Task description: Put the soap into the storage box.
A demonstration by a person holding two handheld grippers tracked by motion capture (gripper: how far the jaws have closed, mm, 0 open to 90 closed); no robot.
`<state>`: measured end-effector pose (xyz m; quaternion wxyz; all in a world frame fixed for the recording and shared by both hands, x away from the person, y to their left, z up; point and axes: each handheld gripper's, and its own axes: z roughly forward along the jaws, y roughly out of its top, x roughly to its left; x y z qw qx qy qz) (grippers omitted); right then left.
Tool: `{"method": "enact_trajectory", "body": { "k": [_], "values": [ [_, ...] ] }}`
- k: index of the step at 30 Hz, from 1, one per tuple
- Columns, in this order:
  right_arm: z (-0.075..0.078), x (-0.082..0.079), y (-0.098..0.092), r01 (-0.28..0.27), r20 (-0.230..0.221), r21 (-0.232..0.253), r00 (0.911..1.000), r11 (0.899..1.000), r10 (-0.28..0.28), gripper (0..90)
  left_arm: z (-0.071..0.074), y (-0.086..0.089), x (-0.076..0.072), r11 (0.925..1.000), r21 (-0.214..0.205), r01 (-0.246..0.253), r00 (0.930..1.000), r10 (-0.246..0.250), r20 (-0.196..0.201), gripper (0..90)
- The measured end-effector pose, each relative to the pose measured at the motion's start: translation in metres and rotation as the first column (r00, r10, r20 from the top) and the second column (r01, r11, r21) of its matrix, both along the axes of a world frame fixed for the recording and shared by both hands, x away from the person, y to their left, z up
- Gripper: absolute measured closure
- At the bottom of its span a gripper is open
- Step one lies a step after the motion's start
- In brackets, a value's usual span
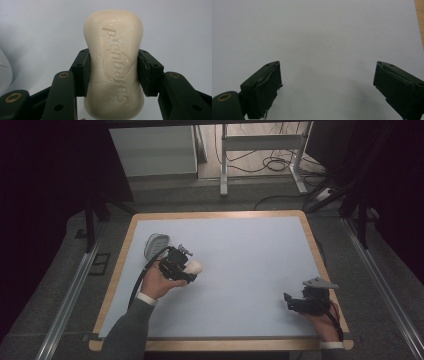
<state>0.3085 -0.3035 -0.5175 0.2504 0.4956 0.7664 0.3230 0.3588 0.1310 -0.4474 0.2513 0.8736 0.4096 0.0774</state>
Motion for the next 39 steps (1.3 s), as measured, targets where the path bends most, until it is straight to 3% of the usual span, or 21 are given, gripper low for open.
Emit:
{"method": "enact_trajectory", "body": {
  "k": [26,39],
  "values": [
    [-0.002,0.001,-0.001,0.005,-0.007,-0.001,1.0000,1.000,-0.005,7.6,0.000,0.046,0.028,0.9938,0.002,-0.111,0.9936,0.111,-0.022,49.7],
    [-0.002,0.001,-0.001,0.007,-0.013,-0.003,0.9999,1.000,-0.007,7.6,0.000,0.059,0.037,0.9887,-0.008,-0.150,0.9885,0.150,-0.021,49.7]
  ]
}}
